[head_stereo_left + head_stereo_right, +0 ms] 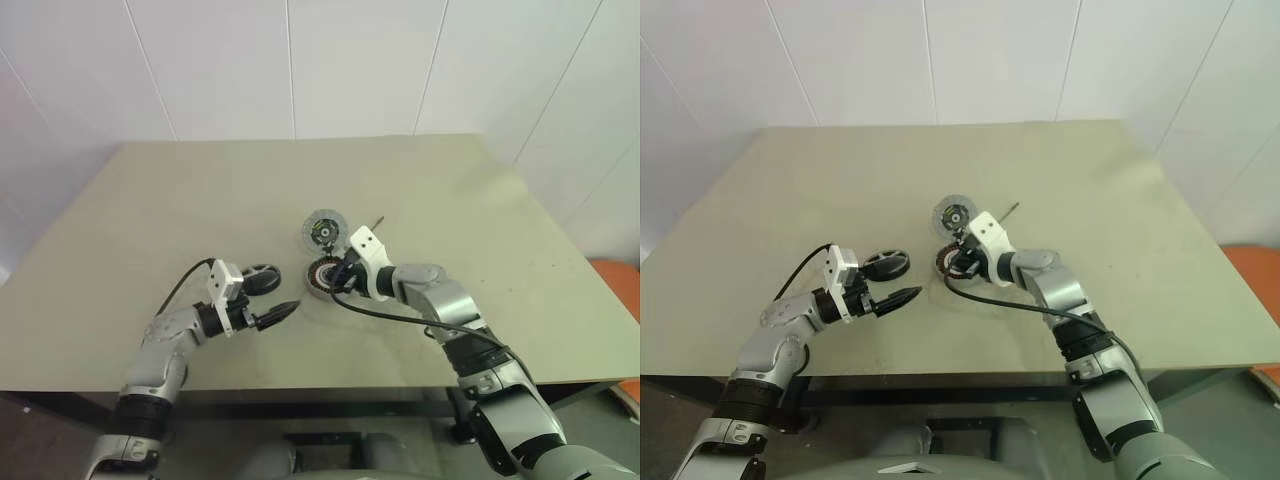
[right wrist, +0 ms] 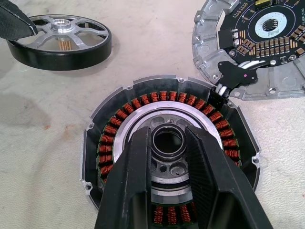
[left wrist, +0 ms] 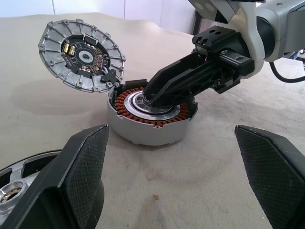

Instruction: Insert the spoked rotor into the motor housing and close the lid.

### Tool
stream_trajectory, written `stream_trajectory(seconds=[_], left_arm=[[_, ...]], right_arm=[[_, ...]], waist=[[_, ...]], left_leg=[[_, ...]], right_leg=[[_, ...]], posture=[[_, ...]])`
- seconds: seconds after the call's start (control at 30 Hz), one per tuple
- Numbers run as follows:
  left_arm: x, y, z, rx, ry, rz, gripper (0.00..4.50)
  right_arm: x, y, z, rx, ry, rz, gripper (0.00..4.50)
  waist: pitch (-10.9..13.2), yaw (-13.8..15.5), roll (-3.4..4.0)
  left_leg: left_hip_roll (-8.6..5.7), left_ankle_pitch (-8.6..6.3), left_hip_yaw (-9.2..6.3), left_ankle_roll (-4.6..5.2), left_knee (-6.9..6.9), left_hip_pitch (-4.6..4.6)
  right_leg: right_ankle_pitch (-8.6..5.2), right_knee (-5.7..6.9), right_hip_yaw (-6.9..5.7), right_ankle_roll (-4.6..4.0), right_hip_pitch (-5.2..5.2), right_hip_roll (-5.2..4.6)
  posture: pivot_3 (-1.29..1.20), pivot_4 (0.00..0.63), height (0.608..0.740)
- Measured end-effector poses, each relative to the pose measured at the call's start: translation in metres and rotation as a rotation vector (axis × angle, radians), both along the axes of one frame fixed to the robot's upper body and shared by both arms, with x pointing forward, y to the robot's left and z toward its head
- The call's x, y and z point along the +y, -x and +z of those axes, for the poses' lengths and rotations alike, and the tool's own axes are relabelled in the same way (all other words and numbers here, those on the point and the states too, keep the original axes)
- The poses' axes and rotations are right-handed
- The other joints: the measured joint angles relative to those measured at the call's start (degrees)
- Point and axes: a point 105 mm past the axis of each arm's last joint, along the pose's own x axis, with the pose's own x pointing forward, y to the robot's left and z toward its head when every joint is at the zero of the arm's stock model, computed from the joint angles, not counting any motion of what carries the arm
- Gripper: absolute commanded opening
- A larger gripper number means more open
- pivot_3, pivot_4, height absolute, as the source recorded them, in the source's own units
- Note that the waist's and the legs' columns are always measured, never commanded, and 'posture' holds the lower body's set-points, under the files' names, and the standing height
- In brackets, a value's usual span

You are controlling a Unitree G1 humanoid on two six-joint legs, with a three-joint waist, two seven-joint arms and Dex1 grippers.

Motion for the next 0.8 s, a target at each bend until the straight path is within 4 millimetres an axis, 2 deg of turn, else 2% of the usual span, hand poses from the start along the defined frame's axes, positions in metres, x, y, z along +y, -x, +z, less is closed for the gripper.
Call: stream_trajectory(seconds=[0.07, 0.2, 0.37, 0.47, 0.53, 0.6, 0.7, 0.8], left_arm=[[0.0, 0.0, 0.0, 0.0, 0.0, 0.0, 4.5], [0.0, 0.0, 0.0, 0.0, 0.0, 0.0, 4.5], [0.001, 0.0, -0.002, 0.007, -0.001, 0.003, 4.5], [0.001, 0.0, -0.003, 0.009, -0.002, 0.004, 4.5], [0.0, 0.0, -0.003, 0.011, -0.002, 0.001, 4.5], [0.0, 0.0, -0.004, 0.014, -0.003, -0.001, 4.5], [0.0, 0.0, -0.004, 0.015, -0.003, -0.001, 4.5], [0.0, 0.0, -0.004, 0.016, -0.003, -0.001, 4.5]], right_arm=[[0.0, 0.0, 0.0, 0.0, -0.001, 0.0, 0.69], [0.001, 0.0, 0.0, 0.003, -0.008, -0.001, 1.99], [0.006, 0.001, 0.006, 0.065, -0.142, -0.03, 1.99], [0.013, 0.0, 0.03, 0.101, -0.356, -0.039, 1.99], [0.015, -0.003, 0.046, 0.076, -0.407, -0.028, 1.99], [0.011, -0.008, 0.053, 0.038, -0.396, -0.036, 1.99], [0.005, -0.013, 0.042, -0.016, -0.276, -0.065, 1.34], [-0.005, -0.016, 0.025, -0.049, -0.134, -0.078, 0.29]], waist=[[0.0, 0.0, 0.0], [0.0, 0.0, 0.0], [0.0, 0.0, 0.03], [0.1, 0.0, 0.14], [0.1, 0.0, 0.18], [0.1, 0.0, 0.18], [0.1, 0.0, 0.19], [0.1, 0.0, 0.2]], left_leg=[[0.0, 0.0, 0.0, 0.0, 0.0, 0.0], [0.0, 0.0, 0.0, 0.0, -0.01, 0.0], [0.0, 0.0, -0.01, 0.0, -0.01, -0.03], [0.0, 0.0, -0.02, 0.0, -0.02, -0.04], [0.0, 0.0, -0.02, 0.0, -0.02, -0.04], [0.0, 0.0, -0.02, 0.0, -0.03, -0.04], [-0.01, 0.0, -0.01, 0.0, -0.04, -0.04], [-0.01, 0.0, -0.01, 0.0, -0.06, -0.08]], right_leg=[[0.0, 0.0, 0.0, 0.0, 0.0, 0.0], [0.0, -0.01, 0.0, 0.0, 0.0, 0.0], [0.0, -0.01, 0.0, 0.0, -0.01, 0.0], [0.03, -0.02, 0.0, 0.04, -0.03, 0.01], [0.03, -0.02, 0.0, 0.04, -0.03, 0.0], [0.01, -0.03, -0.01, 0.01, -0.03, 0.0], [0.0, -0.07, -0.02, 0.0, -0.02, -0.01], [0.01, -0.17, -0.02, 0.0, -0.03, -0.01]], posture=[[0.0, 0.0, 0.74], [0.0, 0.0, 0.74], [0.0, 0.0, 0.74], [0.0, 0.0, 0.74], [0.0, 0.0, 0.74], [0.0, 0.0, 0.74], [0.0, 0.0, 0.74], [0.0, 0.0, 0.74]])
